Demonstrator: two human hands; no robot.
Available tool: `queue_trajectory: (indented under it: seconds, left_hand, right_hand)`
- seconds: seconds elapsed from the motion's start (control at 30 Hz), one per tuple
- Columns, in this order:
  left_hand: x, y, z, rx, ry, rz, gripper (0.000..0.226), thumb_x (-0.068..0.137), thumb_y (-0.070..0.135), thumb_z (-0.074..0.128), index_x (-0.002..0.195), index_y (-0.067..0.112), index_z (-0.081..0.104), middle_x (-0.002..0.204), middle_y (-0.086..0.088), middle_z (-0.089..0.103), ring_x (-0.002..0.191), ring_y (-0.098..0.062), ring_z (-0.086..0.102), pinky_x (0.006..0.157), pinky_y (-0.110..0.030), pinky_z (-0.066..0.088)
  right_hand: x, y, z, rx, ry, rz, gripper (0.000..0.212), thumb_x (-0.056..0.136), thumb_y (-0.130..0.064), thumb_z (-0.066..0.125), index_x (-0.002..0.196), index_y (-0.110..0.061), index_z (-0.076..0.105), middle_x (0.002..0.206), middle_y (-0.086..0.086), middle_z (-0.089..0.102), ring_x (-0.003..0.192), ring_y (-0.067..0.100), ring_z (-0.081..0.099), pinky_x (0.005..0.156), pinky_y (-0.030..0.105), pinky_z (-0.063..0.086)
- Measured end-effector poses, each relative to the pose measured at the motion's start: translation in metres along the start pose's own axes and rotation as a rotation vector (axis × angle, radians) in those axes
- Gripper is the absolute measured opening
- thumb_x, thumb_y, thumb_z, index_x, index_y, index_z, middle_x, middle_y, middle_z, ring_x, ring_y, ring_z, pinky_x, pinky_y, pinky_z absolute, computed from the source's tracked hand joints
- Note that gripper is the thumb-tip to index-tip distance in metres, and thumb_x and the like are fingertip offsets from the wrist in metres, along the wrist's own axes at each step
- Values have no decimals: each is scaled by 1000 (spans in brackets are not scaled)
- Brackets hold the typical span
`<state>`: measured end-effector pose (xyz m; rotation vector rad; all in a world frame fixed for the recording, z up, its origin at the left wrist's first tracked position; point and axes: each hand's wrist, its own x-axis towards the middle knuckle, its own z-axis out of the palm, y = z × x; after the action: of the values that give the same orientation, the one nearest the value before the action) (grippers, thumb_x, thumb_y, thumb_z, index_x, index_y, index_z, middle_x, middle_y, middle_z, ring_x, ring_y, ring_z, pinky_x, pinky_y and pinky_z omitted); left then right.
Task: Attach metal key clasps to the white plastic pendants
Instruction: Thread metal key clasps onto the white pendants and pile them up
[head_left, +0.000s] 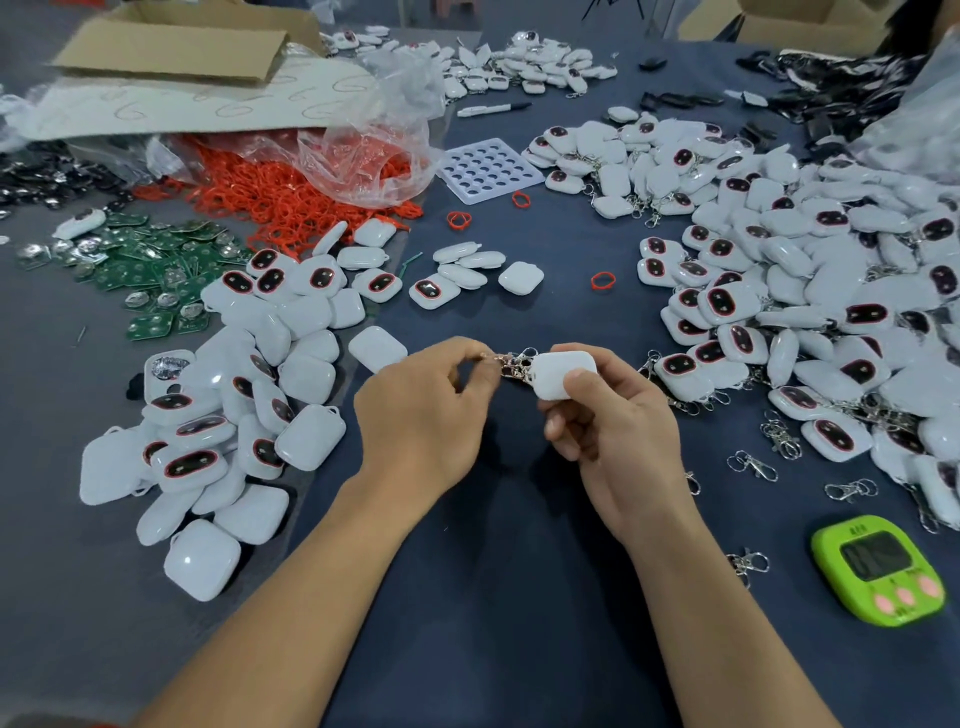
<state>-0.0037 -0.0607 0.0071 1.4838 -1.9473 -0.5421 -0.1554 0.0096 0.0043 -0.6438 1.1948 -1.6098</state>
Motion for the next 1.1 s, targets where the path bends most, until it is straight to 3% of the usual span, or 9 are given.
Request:
queue_trajectory:
  seconds: [0.1, 0.17, 0.3, 0.43, 0.53, 0.73, 0.87, 0.97, 1.1]
  left_hand:
    - [5, -3, -3, 19, -9, -86, 17, 92, 46, 53, 81, 43, 65, 76, 34, 59, 67, -2, 56, 58, -28, 34]
    - [6, -3, -2, 35, -22, -111, 17, 92, 42, 56, 78, 42, 65, 78, 35, 58, 68, -3, 57, 59, -27, 36]
    - [4, 0, -2, 54, -11, -81, 16, 93, 40, 56, 78, 38, 62, 76, 35, 58, 70, 1, 56, 58, -21, 32]
    - [4, -1, -3, 114, 119, 3, 10, 88, 29, 61, 87, 37, 66, 70, 14, 58, 75, -9, 55, 63, -28, 37]
    - [9, -11, -5, 241, 172, 13, 27, 84, 24, 65, 110, 27, 70, 109, 6, 61, 104, -21, 51, 89, -34, 37]
    - [12, -19, -5, 241, 47, -32, 40, 93, 16, 57, 133, 17, 59, 129, -1, 58, 122, -25, 48, 95, -36, 38]
    - [13, -18, -7, 51, 68, -35, 28, 101, 20, 55, 124, 29, 66, 117, 12, 69, 108, -11, 60, 84, -23, 37]
    - [9, -12, -9, -209, 58, -13, 18, 101, 25, 60, 108, 37, 71, 92, 25, 70, 86, 5, 63, 76, -7, 42]
    - [-1, 8, -6, -558, -19, 98, 29, 98, 15, 62, 94, 41, 73, 90, 20, 74, 78, -5, 73, 68, -12, 55]
  right_hand:
    - [7, -5, -5, 42, -71, 95, 25, 99, 0, 55, 100, -12, 77, 79, 15, 70, 57, 19, 60, 48, 23, 44]
    - [9, -13, -12, 292, -198, 136, 26, 93, -4, 62, 116, -9, 73, 95, 11, 75, 73, 17, 68, 64, 23, 52]
    - [12, -22, -35, 934, -441, 19, 79, 82, 5, 76, 152, -13, 46, 144, 0, 63, 133, 19, 59, 110, 33, 41]
    - [15, -8, -31, 468, -259, 57, 70, 81, 6, 62, 147, -15, 57, 142, -3, 67, 127, 12, 65, 100, 29, 55]
    - [14, -1, -24, 190, -319, 73, 50, 84, 4, 58, 125, -19, 77, 125, 5, 76, 111, 15, 72, 98, 26, 55]
    - [15, -1, -27, 316, -306, 113, 36, 86, -3, 62, 115, -17, 80, 106, 4, 78, 97, 16, 72, 94, 29, 57]
    - [13, -3, -24, 303, -292, 117, 35, 87, -3, 61, 114, -15, 81, 108, 6, 78, 98, 18, 72, 93, 28, 57]
    - [13, -3, -20, 210, -267, 107, 46, 86, -3, 61, 128, -16, 74, 131, 8, 72, 116, 17, 70, 96, 29, 57]
    - [12, -2, -13, 62, -280, 55, 63, 84, 0, 61, 142, -23, 63, 147, 5, 61, 137, 18, 58, 107, 35, 53]
